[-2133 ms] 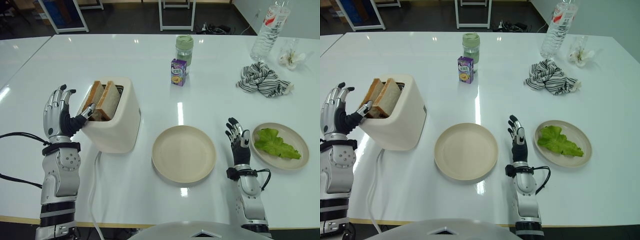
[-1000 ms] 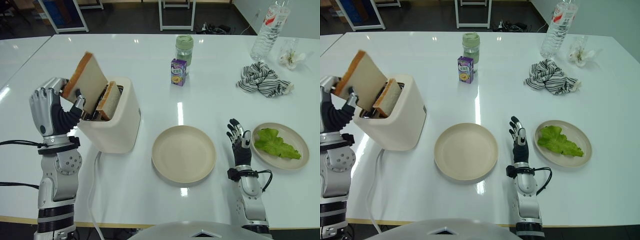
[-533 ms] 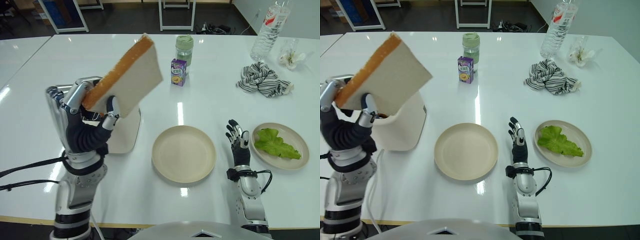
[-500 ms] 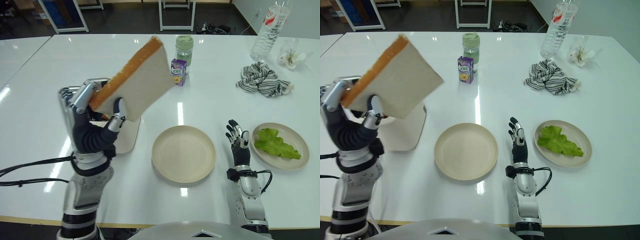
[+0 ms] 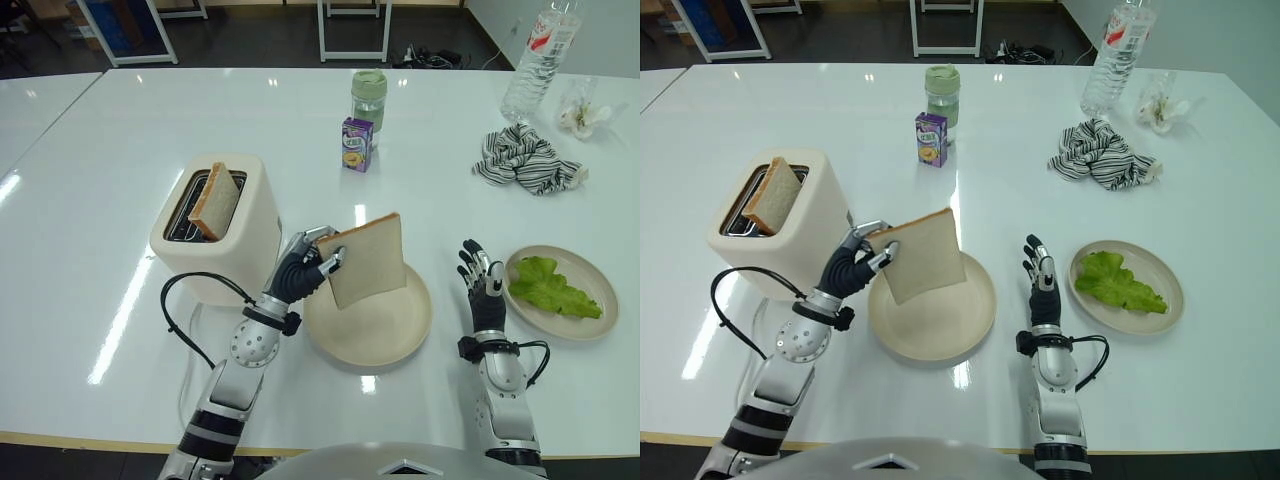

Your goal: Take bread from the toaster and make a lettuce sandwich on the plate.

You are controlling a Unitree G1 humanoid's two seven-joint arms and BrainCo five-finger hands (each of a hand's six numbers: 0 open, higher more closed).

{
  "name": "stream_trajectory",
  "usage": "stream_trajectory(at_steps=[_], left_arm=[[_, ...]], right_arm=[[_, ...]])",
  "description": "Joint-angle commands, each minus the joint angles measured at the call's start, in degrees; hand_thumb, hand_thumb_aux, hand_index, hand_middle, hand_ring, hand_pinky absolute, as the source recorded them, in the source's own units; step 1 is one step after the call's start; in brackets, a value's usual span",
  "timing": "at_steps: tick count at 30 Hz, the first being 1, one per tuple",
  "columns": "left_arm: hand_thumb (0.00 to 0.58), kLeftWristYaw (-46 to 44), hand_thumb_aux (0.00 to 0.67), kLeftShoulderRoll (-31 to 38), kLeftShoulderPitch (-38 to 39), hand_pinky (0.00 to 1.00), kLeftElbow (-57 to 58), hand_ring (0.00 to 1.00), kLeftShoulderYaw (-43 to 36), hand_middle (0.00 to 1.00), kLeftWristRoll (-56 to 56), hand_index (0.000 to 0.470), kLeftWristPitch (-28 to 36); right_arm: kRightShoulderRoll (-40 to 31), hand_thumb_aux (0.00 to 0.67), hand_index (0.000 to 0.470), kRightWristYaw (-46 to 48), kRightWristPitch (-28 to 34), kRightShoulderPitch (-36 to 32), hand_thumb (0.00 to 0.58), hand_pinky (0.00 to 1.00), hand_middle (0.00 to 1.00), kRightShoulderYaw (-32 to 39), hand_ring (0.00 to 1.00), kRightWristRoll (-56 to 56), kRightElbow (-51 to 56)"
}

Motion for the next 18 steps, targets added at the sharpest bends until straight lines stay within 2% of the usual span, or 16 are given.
stream_trajectory(at_steps=[1, 8, 18], left_arm=[[0.58, -6.6, 0.67, 0.7, -0.6, 1.0, 2.7, 1.0, -1.6, 1.0, -2.0, 0.47, 3.5], [0.58, -16.6, 0.67, 2.0, 0.2, 1.0, 2.4, 1.0, -2.8, 1.0, -5.8, 0.47, 8.4], [0.58, -15.0, 0.67, 2.0, -0.7, 1.0, 5.1, 1.0, -4.2, 1.0, 0.8, 0.47, 9.2]], right_arm=[[-0.3, 0.0, 0.0, 0.2, 1.0, 0.3, 0.0, 0.0, 0.0, -0.4, 0.0, 0.2, -0.4], [-0.4, 0.0, 0.0, 0.2, 1.3, 0.7, 0.0, 0.0, 0.0, -0.7, 0.0, 0.1, -0.4], [-0.5, 0.0, 0.0, 0.3, 1.8, 0.9, 0.0, 0.0, 0.0, -0.8, 0.0, -0.1, -0.8]])
